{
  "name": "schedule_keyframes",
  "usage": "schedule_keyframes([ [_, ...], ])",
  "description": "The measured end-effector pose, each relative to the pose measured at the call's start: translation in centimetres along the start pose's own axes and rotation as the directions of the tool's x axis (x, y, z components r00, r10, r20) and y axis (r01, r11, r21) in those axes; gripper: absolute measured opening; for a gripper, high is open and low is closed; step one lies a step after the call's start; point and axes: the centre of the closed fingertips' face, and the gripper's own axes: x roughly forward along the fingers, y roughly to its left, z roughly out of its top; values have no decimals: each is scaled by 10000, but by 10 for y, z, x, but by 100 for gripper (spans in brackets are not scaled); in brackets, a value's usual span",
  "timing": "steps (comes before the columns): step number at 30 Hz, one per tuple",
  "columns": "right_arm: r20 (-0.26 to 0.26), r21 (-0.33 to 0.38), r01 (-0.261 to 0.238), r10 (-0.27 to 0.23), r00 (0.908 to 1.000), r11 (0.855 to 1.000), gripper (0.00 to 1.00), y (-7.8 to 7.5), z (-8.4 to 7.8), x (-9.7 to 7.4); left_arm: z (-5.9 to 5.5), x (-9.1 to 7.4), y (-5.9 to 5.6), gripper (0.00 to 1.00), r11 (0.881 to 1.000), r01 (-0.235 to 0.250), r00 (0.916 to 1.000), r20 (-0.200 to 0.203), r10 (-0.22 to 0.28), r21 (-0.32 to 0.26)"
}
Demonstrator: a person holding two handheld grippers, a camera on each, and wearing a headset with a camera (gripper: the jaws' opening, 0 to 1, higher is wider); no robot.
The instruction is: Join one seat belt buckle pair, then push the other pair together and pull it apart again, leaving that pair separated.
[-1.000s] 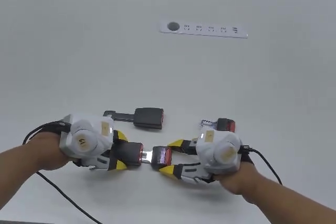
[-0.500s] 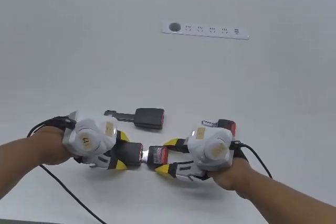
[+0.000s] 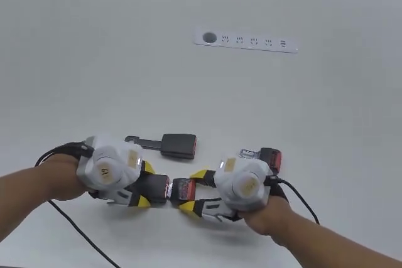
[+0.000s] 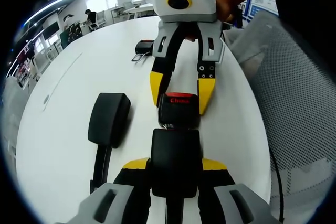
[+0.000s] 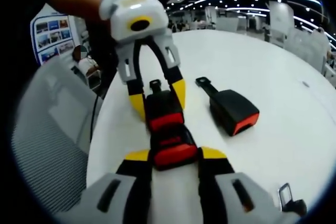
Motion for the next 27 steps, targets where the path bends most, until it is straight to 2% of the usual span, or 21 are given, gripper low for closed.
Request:
schedule_keyframes([
  [10, -53, -291, 27, -29, 10000, 9996, 33, -1, -1, 0, -1, -1, 4, 35, 10000, 19, 9997, 247, -18, -50],
  [22, 109, -636, 199, -192, 9998, 9978, 33, -1, -2, -1, -1, -2, 6, 35, 9999, 56, 9966, 821, -49, -89],
  [27, 282, -566, 269, -253, 9993, 9980, 33, 0, -3, -1, 1, -3, 5, 35, 9999, 162, 9967, 796, -165, 44],
])
